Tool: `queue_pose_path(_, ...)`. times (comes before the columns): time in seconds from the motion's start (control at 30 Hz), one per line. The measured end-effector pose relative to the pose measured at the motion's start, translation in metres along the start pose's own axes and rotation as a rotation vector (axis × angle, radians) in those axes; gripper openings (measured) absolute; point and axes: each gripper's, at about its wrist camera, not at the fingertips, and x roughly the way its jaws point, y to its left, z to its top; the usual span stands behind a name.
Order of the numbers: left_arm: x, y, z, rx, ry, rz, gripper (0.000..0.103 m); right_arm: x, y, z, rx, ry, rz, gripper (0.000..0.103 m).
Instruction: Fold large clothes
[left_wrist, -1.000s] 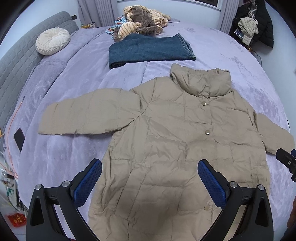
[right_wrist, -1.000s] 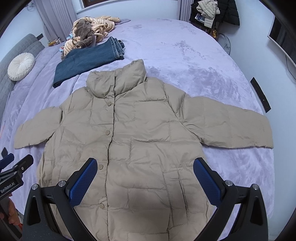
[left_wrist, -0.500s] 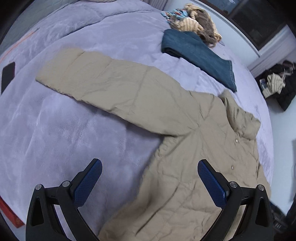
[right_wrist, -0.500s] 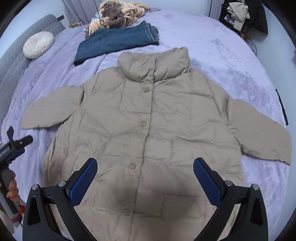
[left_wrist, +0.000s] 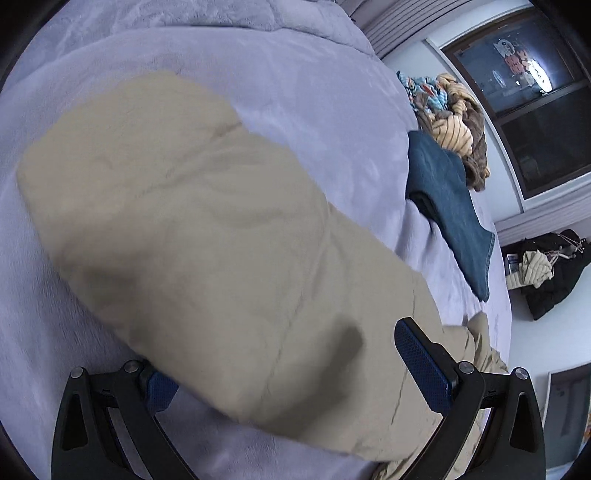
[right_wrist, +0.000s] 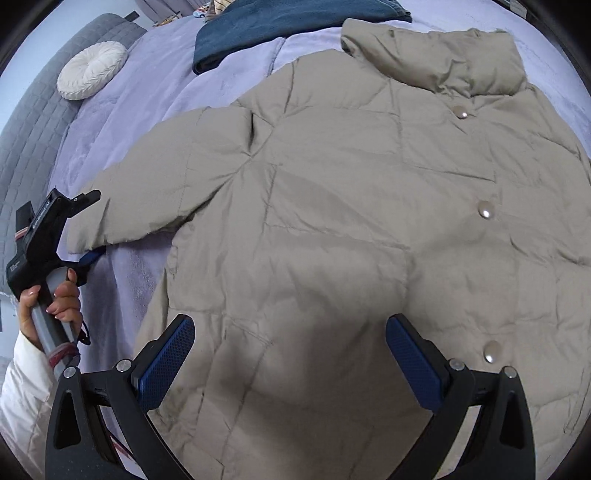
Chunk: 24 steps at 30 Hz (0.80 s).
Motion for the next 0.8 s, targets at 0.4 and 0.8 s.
queue_pose_path(0.4,-0.026,-0.024,0.037,0.215,-0.14,0.075,0.009,0.029,0.021,0.058,0.14,-0.117,0.242,0.035)
queue_pose_path(0.8,-0.106,-0.169,-0.033,0.661,-0.212,-0.187,0.009,0.102,0.054,0.051,0.127,-0.038,0.255,0.011)
